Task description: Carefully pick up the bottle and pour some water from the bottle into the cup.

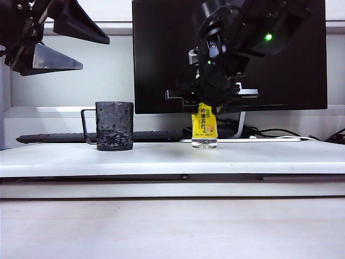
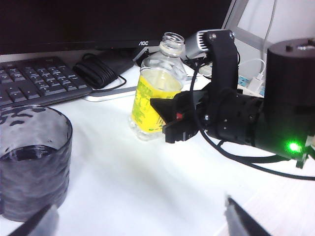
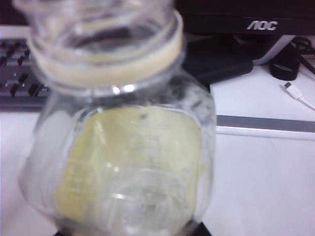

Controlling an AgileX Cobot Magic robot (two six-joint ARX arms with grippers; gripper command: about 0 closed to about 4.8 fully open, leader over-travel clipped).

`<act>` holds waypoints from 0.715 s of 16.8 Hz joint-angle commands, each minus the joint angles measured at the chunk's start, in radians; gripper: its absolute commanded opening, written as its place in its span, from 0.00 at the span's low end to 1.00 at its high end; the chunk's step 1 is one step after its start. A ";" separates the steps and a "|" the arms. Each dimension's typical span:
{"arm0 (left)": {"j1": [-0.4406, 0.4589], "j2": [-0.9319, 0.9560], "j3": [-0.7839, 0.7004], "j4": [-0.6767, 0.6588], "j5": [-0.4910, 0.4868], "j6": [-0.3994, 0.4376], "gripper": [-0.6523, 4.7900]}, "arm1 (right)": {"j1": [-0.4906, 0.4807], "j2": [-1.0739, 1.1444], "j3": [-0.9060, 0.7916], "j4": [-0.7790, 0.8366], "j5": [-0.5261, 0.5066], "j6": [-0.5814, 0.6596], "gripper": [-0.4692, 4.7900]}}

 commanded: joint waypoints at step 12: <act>0.001 -0.005 0.003 0.010 0.029 -0.003 1.00 | 0.000 0.002 -0.025 -0.056 -0.030 0.014 0.71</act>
